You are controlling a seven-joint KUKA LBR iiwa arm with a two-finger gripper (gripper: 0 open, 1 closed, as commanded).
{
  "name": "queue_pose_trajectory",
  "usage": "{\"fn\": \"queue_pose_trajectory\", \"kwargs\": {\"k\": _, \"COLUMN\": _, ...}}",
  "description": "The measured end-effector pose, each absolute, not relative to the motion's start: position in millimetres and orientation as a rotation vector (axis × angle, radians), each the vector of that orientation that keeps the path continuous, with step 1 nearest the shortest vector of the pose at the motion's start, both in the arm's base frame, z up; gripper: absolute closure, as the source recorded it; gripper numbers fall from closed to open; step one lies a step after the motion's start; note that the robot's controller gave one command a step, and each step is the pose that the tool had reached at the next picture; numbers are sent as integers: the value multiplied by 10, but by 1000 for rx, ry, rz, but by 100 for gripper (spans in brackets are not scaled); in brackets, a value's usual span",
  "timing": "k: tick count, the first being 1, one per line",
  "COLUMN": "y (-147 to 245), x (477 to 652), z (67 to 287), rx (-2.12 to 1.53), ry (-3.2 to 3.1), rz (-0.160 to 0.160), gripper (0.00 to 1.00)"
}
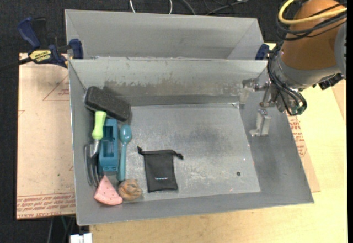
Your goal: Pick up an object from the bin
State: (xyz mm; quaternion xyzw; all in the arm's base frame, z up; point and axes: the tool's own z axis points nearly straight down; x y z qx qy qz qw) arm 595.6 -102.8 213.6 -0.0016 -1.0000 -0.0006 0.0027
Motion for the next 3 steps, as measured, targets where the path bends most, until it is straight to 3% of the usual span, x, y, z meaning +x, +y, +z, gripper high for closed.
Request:
{"fn": "queue_pose_trajectory", "kwargs": {"k": 1, "y": -1023, "x": 5971, "z": 2186, "rx": -1, "ry": -3144, "rz": 0, "gripper": 0}}
{"fn": "queue_pose_trajectory", "kwargs": {"k": 2, "y": -1005, "x": 5929, "z": 1613, "rx": -10, "ry": -3149, "rz": 1, "gripper": 0}}
{"fn": "queue_pose_trajectory", "kwargs": {"k": 3, "y": -602, "x": 5647, "z": 1201, "rx": -18, "ry": -3152, "rz": 1, "gripper": 0}}
